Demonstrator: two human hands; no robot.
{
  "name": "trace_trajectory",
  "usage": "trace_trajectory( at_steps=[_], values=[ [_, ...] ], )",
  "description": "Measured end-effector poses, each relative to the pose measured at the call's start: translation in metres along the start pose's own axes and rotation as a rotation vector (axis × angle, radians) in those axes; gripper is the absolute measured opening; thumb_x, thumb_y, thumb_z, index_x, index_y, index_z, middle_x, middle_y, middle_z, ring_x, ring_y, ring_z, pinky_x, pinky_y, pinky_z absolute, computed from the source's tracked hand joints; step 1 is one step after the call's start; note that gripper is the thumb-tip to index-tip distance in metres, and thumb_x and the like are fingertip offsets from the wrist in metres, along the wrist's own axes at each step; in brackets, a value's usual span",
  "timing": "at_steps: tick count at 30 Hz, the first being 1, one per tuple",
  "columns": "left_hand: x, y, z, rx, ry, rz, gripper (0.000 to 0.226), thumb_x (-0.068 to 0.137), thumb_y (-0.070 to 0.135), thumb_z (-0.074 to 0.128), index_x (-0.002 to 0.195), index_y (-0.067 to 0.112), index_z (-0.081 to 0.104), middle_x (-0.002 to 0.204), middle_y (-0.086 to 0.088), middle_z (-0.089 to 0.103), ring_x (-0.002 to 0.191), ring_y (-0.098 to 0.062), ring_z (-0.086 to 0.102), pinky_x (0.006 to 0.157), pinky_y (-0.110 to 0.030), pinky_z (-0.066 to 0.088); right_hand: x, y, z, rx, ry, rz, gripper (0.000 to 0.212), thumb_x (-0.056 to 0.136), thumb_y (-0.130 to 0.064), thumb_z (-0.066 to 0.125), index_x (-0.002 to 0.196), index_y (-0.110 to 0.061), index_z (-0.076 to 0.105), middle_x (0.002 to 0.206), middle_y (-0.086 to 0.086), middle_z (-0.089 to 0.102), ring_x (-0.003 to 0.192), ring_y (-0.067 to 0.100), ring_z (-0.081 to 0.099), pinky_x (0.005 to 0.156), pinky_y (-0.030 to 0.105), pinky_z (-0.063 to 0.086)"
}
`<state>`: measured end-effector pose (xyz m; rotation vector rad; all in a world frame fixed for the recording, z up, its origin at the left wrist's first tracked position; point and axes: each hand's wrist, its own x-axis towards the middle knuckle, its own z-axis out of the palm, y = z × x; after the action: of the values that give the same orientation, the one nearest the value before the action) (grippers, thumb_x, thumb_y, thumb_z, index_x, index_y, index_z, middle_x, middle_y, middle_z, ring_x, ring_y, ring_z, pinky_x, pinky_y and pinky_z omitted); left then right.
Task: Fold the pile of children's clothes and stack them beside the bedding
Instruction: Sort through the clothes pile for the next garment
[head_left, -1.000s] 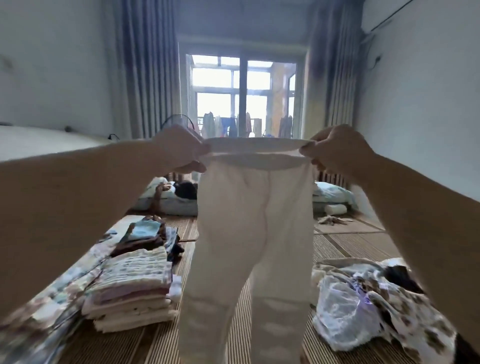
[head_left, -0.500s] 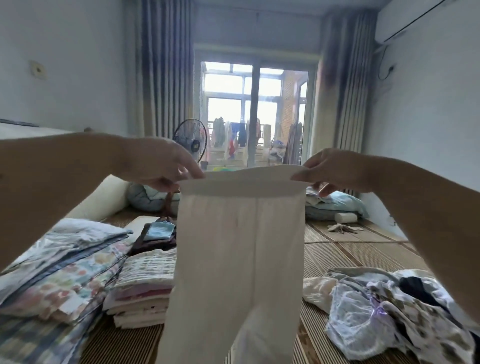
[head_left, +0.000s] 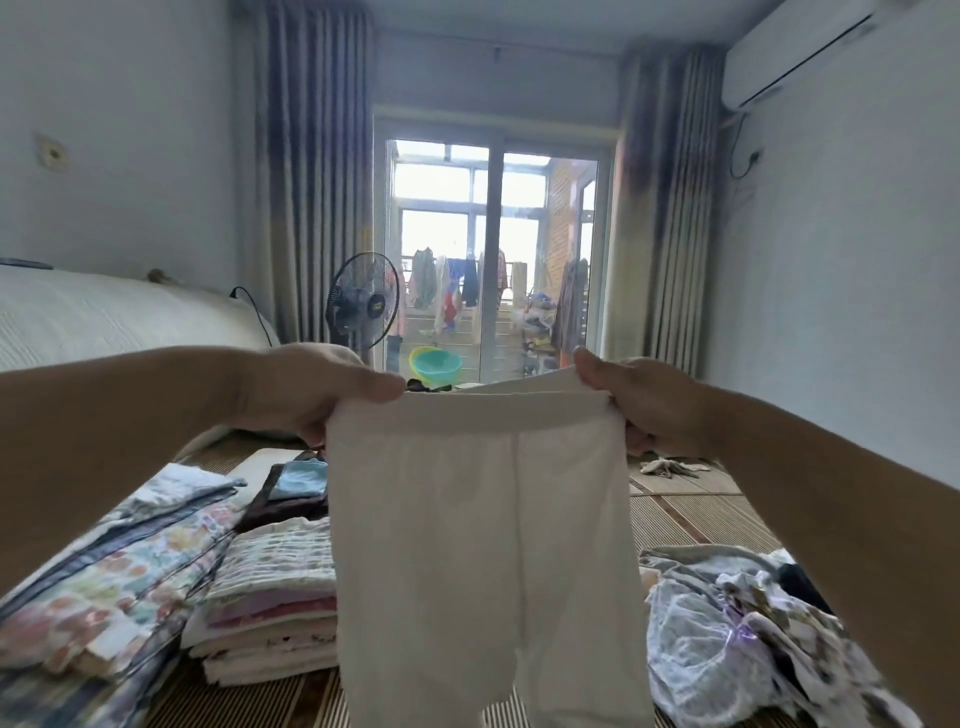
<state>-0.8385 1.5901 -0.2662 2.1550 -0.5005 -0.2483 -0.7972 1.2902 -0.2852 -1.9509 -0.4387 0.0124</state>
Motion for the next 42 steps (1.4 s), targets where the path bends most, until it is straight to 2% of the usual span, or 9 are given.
trace_trajectory(
  at_steps=[3,8,13,20,23,25,32,38,42],
  values=[
    [0.005,-0.005,0.001,0.087,0.101,0.072,0.043,0.060,0.049,0.079,0.057,0.009,0.063,0.059,-0.008,0.057,0.049,-0.016,0.054,0.046,-0.019,0.043,-0.007,0.001,0.002,-0.054,-0.043,-0.082,0.084,0.061,-0.076,0.040,0.107,-0.009,0.063,0.071,0.016,0.050,0.063,0.026,0.042,0.056,0.026,0.031],
    [0.019,-0.007,0.000,-0.150,0.238,0.170,0.016,0.085,0.010,0.060,0.072,0.004,0.054,0.060,-0.004,0.057,0.052,-0.012,0.058,0.046,-0.020,0.047,-0.014,0.004,-0.001,-0.131,-0.188,-0.173,0.046,0.087,-0.048,0.056,0.098,-0.004,0.057,0.065,0.005,0.052,0.050,0.013,0.046,0.048,0.022,0.035],
    [0.026,-0.012,-0.006,-0.264,0.273,0.171,0.026,0.085,0.003,0.062,0.068,0.012,0.044,0.055,0.002,0.054,0.049,-0.009,0.056,0.041,-0.020,0.046,-0.016,0.005,-0.006,-0.109,-0.223,-0.114,0.031,0.081,-0.037,0.056,0.102,-0.014,0.058,0.066,-0.008,0.062,0.058,0.006,0.058,0.051,0.018,0.046],
    [0.031,-0.018,-0.012,-0.290,0.238,0.155,0.029,0.069,0.009,0.071,0.067,0.014,0.042,0.055,0.003,0.056,0.052,-0.012,0.060,0.045,-0.022,0.050,-0.010,0.001,-0.008,-0.191,0.018,-0.155,0.059,0.081,-0.051,0.055,0.100,0.003,0.067,0.098,0.022,0.067,0.090,0.034,0.062,0.094,0.048,0.049],
    [0.032,-0.021,-0.013,-0.326,0.232,0.160,0.032,0.069,0.010,0.071,0.064,0.015,0.039,0.056,0.002,0.056,0.056,-0.013,0.062,0.051,-0.025,0.055,-0.005,0.003,-0.004,-0.074,0.127,-0.283,0.021,0.093,-0.031,0.057,0.101,-0.020,0.073,0.107,0.006,0.070,0.094,0.022,0.067,0.087,0.043,0.056],
    [0.033,-0.023,-0.013,-0.339,0.238,0.158,0.032,0.072,0.009,0.068,0.066,0.015,0.037,0.056,0.002,0.056,0.055,-0.013,0.062,0.049,-0.024,0.054,-0.003,0.003,-0.003,-0.054,0.145,-0.355,0.019,0.091,-0.027,0.061,0.094,-0.041,0.074,0.109,-0.006,0.070,0.094,0.013,0.069,0.079,0.032,0.058],
    [0.035,-0.029,-0.014,-0.291,0.263,0.144,0.032,0.072,0.009,0.068,0.066,0.014,0.037,0.055,0.000,0.052,0.054,-0.013,0.059,0.051,-0.025,0.055,-0.005,-0.007,-0.008,-0.444,0.097,-0.282,0.009,0.071,-0.022,0.082,0.074,-0.026,0.074,0.066,-0.012,0.070,0.058,-0.002,0.063,0.050,0.006,0.042],
    [0.039,-0.034,-0.014,-0.310,0.264,0.113,0.030,0.068,0.011,0.072,0.065,0.014,0.042,0.060,-0.003,0.054,0.055,-0.015,0.056,0.054,-0.029,0.052,0.001,0.002,-0.008,-0.392,0.257,-0.278,0.031,0.076,-0.028,0.079,0.062,-0.013,0.056,0.051,-0.011,0.053,0.045,-0.002,0.049,0.044,0.010,0.039],
    [0.061,-0.027,-0.007,-0.240,0.474,0.056,0.020,0.079,0.000,0.071,0.083,0.010,0.054,0.083,-0.010,0.060,0.068,-0.020,0.061,0.057,-0.034,0.057,0.014,0.000,0.007,-0.229,0.387,-0.230,0.024,0.073,-0.019,0.081,0.091,-0.016,0.066,0.089,0.004,0.067,0.076,0.019,0.067,0.066,0.033,0.057]
  ],
)
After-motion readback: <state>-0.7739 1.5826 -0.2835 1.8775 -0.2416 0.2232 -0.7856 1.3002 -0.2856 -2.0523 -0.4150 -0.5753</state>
